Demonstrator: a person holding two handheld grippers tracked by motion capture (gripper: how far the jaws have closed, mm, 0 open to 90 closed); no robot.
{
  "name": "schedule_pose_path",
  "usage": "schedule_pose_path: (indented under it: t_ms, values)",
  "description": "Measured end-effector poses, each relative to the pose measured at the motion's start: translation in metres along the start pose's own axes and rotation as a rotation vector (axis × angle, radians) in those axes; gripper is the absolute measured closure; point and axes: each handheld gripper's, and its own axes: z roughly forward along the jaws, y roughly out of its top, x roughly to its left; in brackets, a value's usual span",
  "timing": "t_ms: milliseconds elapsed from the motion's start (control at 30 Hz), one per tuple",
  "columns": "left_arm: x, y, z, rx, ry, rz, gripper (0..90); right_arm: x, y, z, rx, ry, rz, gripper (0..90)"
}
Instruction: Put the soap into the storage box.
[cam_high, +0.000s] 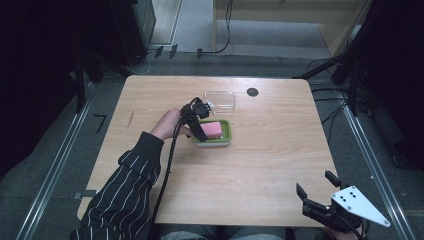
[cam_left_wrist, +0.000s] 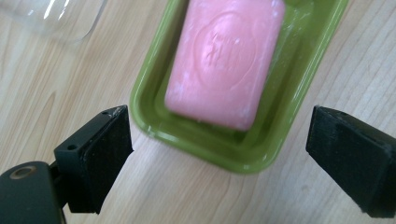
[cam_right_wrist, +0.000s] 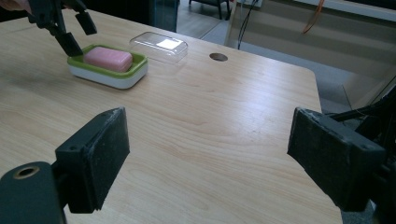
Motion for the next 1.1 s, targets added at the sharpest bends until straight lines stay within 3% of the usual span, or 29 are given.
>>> schedule_pose_path:
  t_ms: [600,1100]
  values:
    - [-0.024,-0.058,-0.031,0.016,0.061,-0.126,4.2,0.0,0.0,0.0,-0.003,0.003,0.0,12.9]
    - [-0.051,-0.108,-0.036,0.078,0.072,-0.172,2.8,0.001,0.001,0.001,-0.003,0.007,-0.005,12.9]
